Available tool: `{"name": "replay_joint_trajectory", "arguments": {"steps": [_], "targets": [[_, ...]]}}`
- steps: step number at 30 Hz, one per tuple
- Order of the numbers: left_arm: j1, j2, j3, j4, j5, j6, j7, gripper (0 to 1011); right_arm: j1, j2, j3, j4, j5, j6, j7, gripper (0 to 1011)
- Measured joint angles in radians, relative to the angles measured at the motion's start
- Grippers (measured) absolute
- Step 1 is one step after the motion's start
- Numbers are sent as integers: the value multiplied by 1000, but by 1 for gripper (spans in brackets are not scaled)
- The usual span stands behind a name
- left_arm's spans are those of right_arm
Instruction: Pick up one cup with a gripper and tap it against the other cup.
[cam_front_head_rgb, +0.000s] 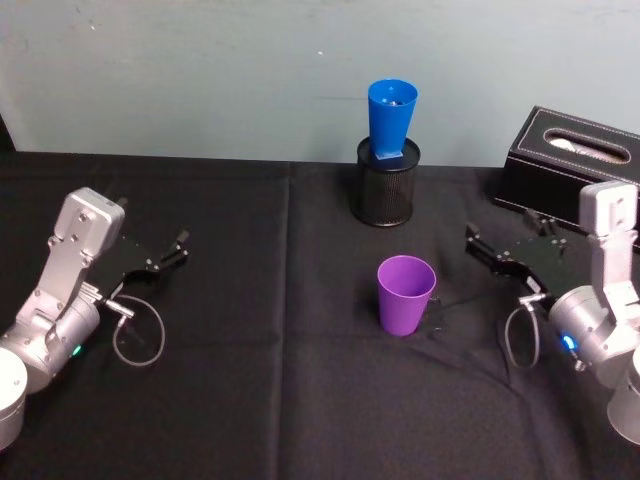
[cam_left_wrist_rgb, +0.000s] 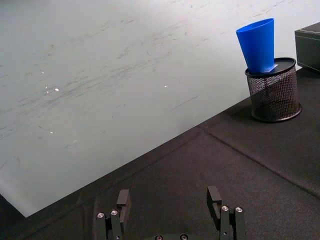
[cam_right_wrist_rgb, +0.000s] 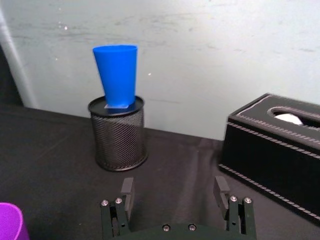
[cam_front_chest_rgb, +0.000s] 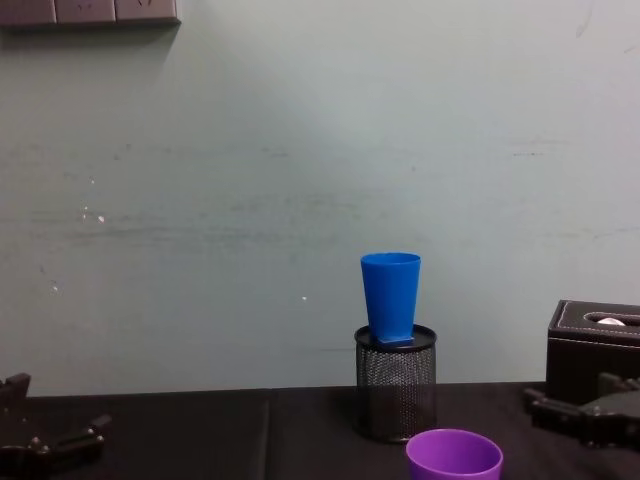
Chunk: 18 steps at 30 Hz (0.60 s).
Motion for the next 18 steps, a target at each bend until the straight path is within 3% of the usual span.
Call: {"name": "replay_joint_trajectory", "arguments": {"steps": [18], "targets": [[0,0,0,0,0,0,0,1005,-6,5,0,-13,1,-1,1,1003]]}}
